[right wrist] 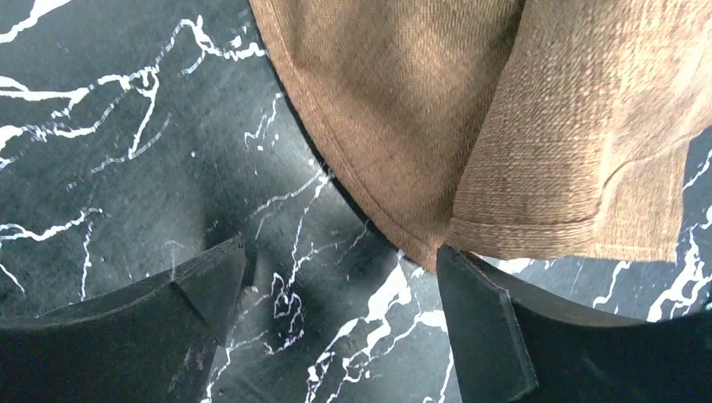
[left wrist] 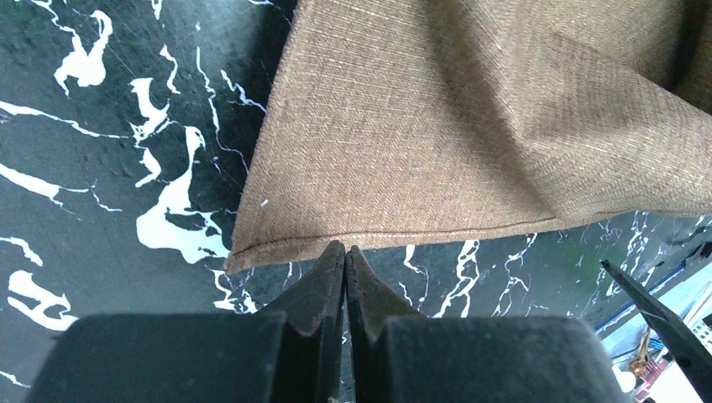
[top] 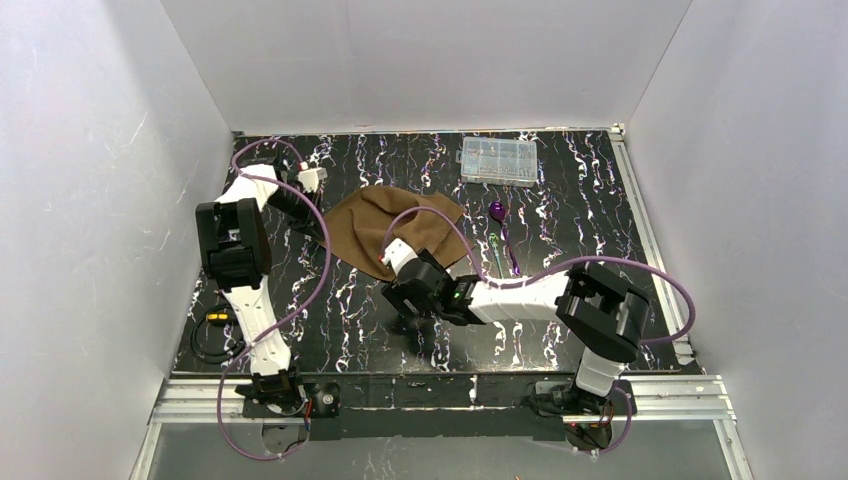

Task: Fold the napkin into a case and place the utensils inside
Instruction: Pick up the rectangle-folded napkin from the center of the board.

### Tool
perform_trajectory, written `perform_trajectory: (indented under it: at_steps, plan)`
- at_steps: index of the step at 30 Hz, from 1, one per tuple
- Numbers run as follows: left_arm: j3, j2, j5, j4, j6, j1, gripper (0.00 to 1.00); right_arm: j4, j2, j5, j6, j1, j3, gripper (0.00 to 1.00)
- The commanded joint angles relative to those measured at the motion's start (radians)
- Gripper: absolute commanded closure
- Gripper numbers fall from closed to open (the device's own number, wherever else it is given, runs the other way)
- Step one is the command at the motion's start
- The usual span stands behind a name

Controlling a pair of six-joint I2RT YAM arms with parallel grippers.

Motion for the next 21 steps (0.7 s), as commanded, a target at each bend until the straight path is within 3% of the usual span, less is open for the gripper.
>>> perform_trajectory:
  at_steps: [1,3,7,9,10,12,13,14,21]
  plan:
    - [-0.009,-0.122,0.041,-0.053,0.027,-0.002,1.0,0.071,0.022,0.006,-0.063,0.002,0.076,0.07]
    - [0.002,-0.152,0.027,-0.075,0.05,-0.002,1.0,0.061,0.044,0.018,-0.088,0.002,0.085,0.07]
    - [0.011,-0.203,-0.028,-0.095,0.161,-0.001,0.59,0.04,0.06,0.017,-0.105,-0.024,0.08,0.09]
    - [0.001,-0.22,-0.049,-0.099,0.262,-0.002,0.33,0.035,0.053,0.006,-0.107,-0.048,0.065,0.11]
    - [-0.004,-0.228,-0.059,-0.103,0.319,-0.002,0.26,0.033,0.047,0.005,-0.109,-0.062,0.056,0.12]
    - [-0.023,-0.247,-0.071,-0.099,0.44,-0.002,0.24,0.03,0.037,0.011,-0.111,-0.072,0.047,0.14]
    - [-0.039,-0.26,-0.074,-0.086,0.491,-0.002,0.13,0.026,0.034,0.019,-0.137,-0.074,0.047,0.15]
    - [-0.055,-0.272,-0.08,-0.073,0.54,-0.003,0.11,0.019,0.034,0.025,-0.147,-0.074,0.048,0.16]
    - [-0.157,-0.328,-0.085,-0.015,0.794,-0.036,0.12,0.001,0.052,0.033,-0.177,-0.081,0.045,0.28]
